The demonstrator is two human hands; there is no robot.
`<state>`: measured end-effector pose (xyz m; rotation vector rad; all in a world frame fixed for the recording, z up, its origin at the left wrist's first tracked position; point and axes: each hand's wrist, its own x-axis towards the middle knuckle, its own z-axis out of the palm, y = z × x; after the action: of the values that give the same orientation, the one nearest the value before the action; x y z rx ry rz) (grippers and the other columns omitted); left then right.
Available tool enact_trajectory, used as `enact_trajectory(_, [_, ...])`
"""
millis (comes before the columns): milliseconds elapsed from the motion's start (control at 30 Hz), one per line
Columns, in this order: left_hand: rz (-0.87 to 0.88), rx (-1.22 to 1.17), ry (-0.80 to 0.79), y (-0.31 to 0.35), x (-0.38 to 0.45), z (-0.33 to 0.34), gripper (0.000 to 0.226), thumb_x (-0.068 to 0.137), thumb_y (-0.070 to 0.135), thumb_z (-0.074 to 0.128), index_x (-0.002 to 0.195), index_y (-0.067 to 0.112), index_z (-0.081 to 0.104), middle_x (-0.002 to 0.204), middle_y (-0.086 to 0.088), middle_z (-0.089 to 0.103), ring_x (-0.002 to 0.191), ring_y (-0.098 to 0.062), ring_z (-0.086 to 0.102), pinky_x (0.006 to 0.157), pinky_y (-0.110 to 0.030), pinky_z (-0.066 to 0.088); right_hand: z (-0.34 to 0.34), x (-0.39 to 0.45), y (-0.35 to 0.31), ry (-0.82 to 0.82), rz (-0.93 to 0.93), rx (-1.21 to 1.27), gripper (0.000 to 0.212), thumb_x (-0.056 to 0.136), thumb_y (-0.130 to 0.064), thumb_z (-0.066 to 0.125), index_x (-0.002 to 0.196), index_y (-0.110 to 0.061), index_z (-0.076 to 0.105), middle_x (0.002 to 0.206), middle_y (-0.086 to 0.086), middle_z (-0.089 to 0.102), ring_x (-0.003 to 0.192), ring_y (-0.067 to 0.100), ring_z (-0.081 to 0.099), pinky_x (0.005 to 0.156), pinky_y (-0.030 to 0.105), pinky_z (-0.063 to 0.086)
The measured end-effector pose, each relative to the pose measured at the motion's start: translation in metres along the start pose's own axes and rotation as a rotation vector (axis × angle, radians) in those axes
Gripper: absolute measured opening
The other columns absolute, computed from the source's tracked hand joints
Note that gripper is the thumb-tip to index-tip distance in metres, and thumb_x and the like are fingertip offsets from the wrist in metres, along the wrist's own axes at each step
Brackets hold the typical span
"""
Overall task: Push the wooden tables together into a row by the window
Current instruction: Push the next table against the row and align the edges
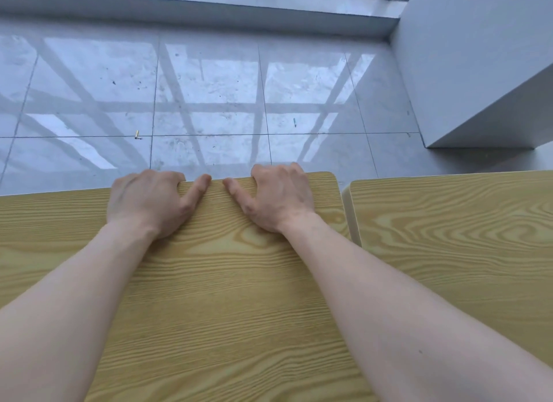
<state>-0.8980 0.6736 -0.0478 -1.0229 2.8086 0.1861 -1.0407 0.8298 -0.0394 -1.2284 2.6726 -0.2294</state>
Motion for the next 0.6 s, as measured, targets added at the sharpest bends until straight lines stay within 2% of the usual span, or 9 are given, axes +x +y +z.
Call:
enact_trajectory(200, [0.038, -0.021, 0.019, 0.016, 0.001, 0.003, 0.073, 0.091, 0.079, 0.016, 0.077, 0.025, 0.063, 0.079, -0.006, 0.058, 0.096, -0.035, 0.063, 0.078, -0.041, 0.031, 0.000, -0.006, 0.018, 0.002, -0.015, 0.001, 0.064, 0.095, -0.075, 0.028, 0.076, -0.019, 0.053, 0.079, 0.002, 0.067, 0.074, 0.025, 0.052, 0.090, 0.042, 0.043])
enact_trajectory(300, [0.073, -0.021, 0.026, 0.023, 0.004, 0.003, 0.073, 0.092, 0.078, 0.017, 0.079, 0.024, 0.065, 0.079, -0.006, 0.061, 0.096, -0.035, 0.063, 0.081, -0.042, 0.032, 0.000, -0.009, 0.023, 0.021, 0.012, -0.015, 0.062, 0.095, -0.075, 0.029, 0.076, -0.020, 0.052, 0.078, 0.002, 0.066, 0.071, 0.024, 0.045, 0.089, 0.042, 0.040])
enact_trajectory(433, [0.070, -0.043, 0.023, 0.024, 0.002, 0.000, 0.073, 0.093, 0.077, 0.019, 0.083, 0.023, 0.067, 0.089, -0.010, 0.069, 0.100, -0.035, 0.062, 0.085, -0.043, 0.034, 0.000, -0.009, 0.021, 0.036, 0.015, -0.018, 0.062, 0.095, -0.075, 0.028, 0.074, -0.020, 0.050, 0.077, 0.003, 0.066, 0.070, 0.024, 0.046, 0.090, 0.043, 0.042])
enact_trajectory(600, [0.024, -0.030, 0.000, 0.025, 0.001, -0.002, 0.071, 0.093, 0.078, 0.020, 0.081, 0.024, 0.064, 0.075, -0.002, 0.049, 0.094, -0.034, 0.060, 0.078, -0.040, 0.029, 0.003, -0.009, 0.020, 0.049, 0.030, -0.035, 0.065, 0.093, -0.077, 0.027, 0.074, -0.020, 0.051, 0.076, 0.003, 0.067, 0.071, 0.025, 0.050, 0.088, 0.043, 0.043])
